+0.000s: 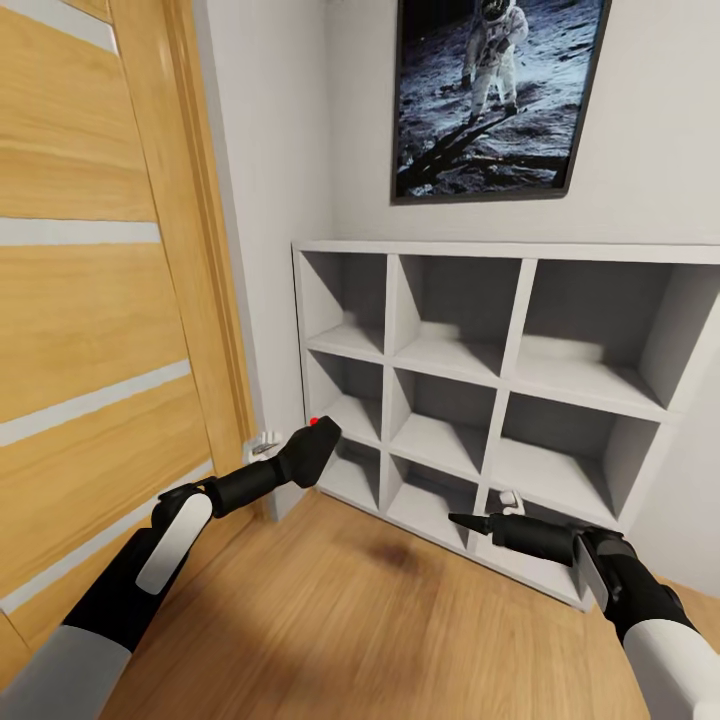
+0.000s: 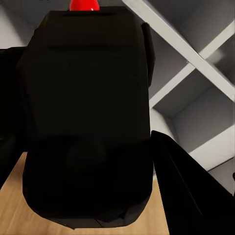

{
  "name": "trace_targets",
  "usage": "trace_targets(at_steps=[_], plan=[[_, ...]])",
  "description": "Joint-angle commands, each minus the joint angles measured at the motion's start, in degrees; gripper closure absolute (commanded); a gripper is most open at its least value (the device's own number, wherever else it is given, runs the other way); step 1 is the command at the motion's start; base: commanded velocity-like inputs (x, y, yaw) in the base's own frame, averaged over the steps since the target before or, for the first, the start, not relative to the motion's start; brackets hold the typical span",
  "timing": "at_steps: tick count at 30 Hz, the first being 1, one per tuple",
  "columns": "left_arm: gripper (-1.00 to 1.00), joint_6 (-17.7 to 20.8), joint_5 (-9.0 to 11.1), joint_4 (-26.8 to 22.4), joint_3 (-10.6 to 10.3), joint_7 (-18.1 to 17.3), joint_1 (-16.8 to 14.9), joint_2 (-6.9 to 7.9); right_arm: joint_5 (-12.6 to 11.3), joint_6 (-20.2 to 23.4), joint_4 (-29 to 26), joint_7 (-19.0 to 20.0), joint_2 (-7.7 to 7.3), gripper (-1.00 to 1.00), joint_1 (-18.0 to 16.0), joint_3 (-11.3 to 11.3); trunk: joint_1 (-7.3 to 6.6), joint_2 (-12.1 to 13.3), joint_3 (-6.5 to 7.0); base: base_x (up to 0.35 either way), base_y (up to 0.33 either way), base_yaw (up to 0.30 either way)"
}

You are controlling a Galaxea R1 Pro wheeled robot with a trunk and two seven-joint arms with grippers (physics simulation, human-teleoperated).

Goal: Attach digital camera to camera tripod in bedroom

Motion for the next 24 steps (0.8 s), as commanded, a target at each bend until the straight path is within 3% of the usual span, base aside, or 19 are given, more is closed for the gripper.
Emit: trace_targets(at_steps=[1, 24], plan=[[1.0, 0.17, 0.06, -0.03, -0.04, -0.06, -0.04, 0.04, -0.2, 0.51, 0.01, 0.1, 0.0, -1.0, -0.03, -0.03, -0.23, 0.39, 0.12, 0.0, 0.0, 0.0], [1.0, -0.14, 0.02, -0.17, -0.13, -0.07, -0.04, 0.04, -0.04, 0.3, 0.1, -0.07, 0.09, -1.0, -0.03, 0.05, -5.29, 9.61, 4.25, 0.0, 0.0, 0.0]])
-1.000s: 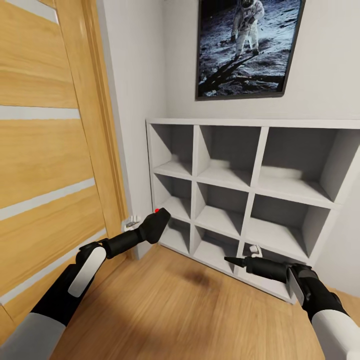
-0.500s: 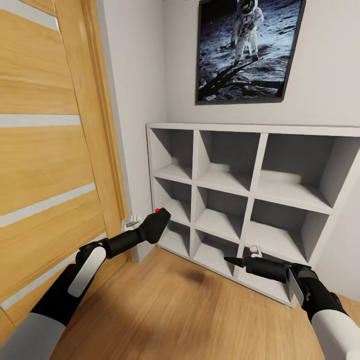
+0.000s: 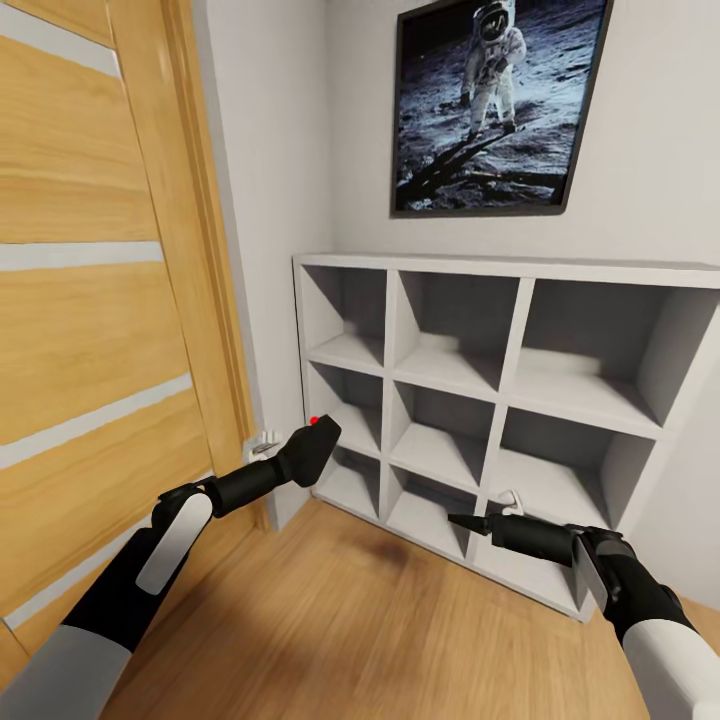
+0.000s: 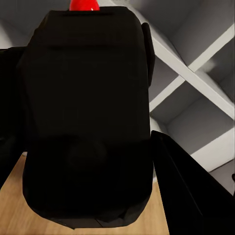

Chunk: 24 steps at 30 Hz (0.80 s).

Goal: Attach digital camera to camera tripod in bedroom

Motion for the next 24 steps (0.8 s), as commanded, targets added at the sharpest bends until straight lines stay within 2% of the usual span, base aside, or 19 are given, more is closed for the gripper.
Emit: trace_targets(at_steps=[1, 24], plan=[[1.0, 0.15, 0.08, -0.01, -0.04, -0.05, -0.04, 0.03, -0.22, 0.51, 0.04, 0.1, 0.0, -1.0, -0.03, -0.03, -0.23, 0.39, 0.12, 0.0, 0.0, 0.0], [1.0, 0.08, -0.07, 0.03, -0.04, -0.05, -0.04, 0.03, -0.22, 0.36, 0.27, -1.65, 0.14, -1.0, -0.03, 0.05, -5.28, 9.61, 4.25, 0.0, 0.0, 0.0]])
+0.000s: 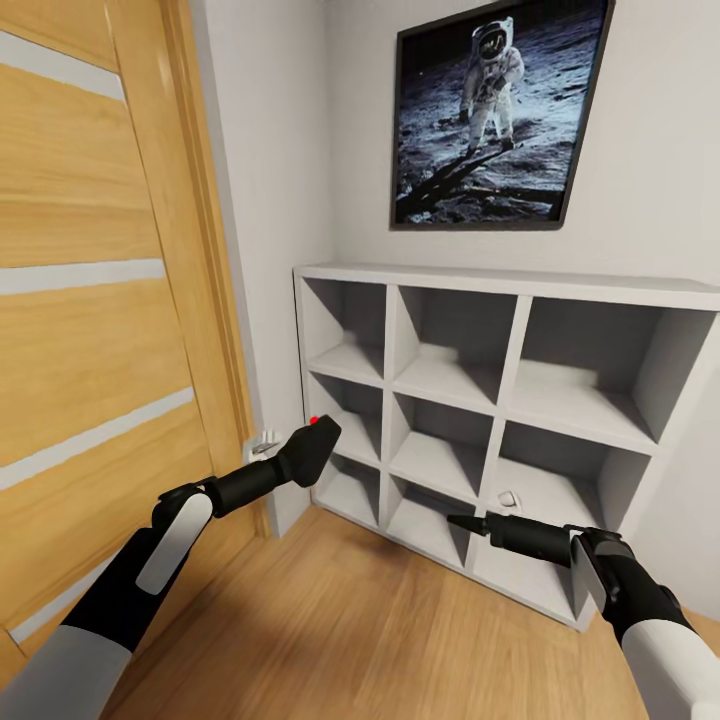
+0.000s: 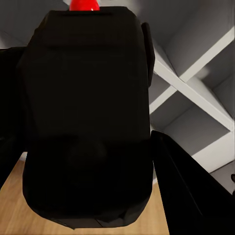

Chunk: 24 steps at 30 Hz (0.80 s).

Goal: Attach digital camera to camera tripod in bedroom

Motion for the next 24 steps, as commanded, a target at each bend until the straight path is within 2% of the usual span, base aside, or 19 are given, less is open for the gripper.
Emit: trace_targets(at_steps=[1, 24], plan=[[1.0, 0.15, 0.07, -0.02, -0.04, -0.06, -0.04, 0.04, -0.24, 0.54, 0.01, 0.09, 0.0, -1.0, -0.03, -0.04, -0.23, 0.38, 0.12, 0.0, 0.0, 0.0], [1.0, 0.13, 0.07, -0.02, -0.04, -0.05, -0.04, 0.04, -0.22, 0.54, 0.01, -0.41, 0.03, -1.0, -0.03, -0.04, -5.28, 9.61, 4.25, 0.0, 0.0, 0.0]])
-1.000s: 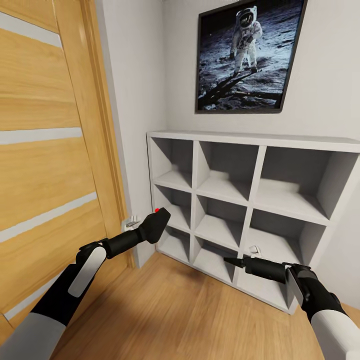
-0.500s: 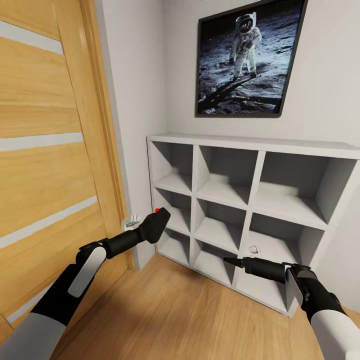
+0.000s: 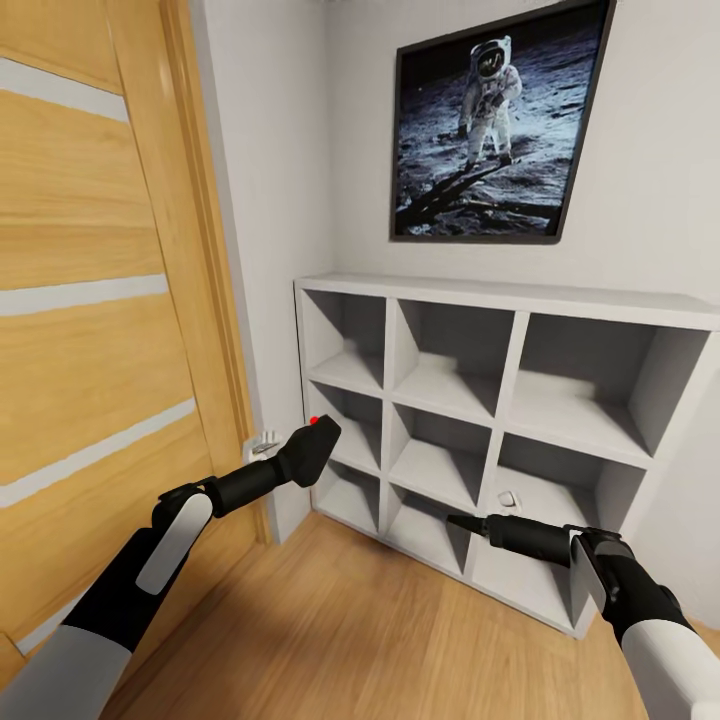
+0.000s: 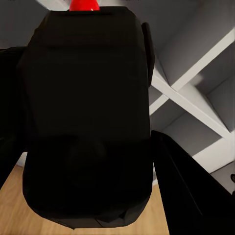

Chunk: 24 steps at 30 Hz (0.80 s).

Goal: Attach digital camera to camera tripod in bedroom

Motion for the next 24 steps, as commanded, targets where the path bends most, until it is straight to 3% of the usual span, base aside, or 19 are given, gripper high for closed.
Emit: trace_targets(at_steps=[1, 24], plan=[[1.0, 0.16, 0.07, -0.02, -0.04, -0.05, -0.04, 0.04, -0.23, 0.54, 0.01, 0.09, 0.0, -1.0, -0.03, -0.04, -0.23, 0.38, 0.12, 0.0, 0.0, 0.0], [1.0, 0.16, 0.07, 0.03, -0.04, -0.05, -0.04, 0.04, -0.23, 0.54, 0.09, -1.35, 0.17, -1.0, -0.03, 0.05, -5.28, 9.61, 4.25, 0.0, 0.0, 0.0]])
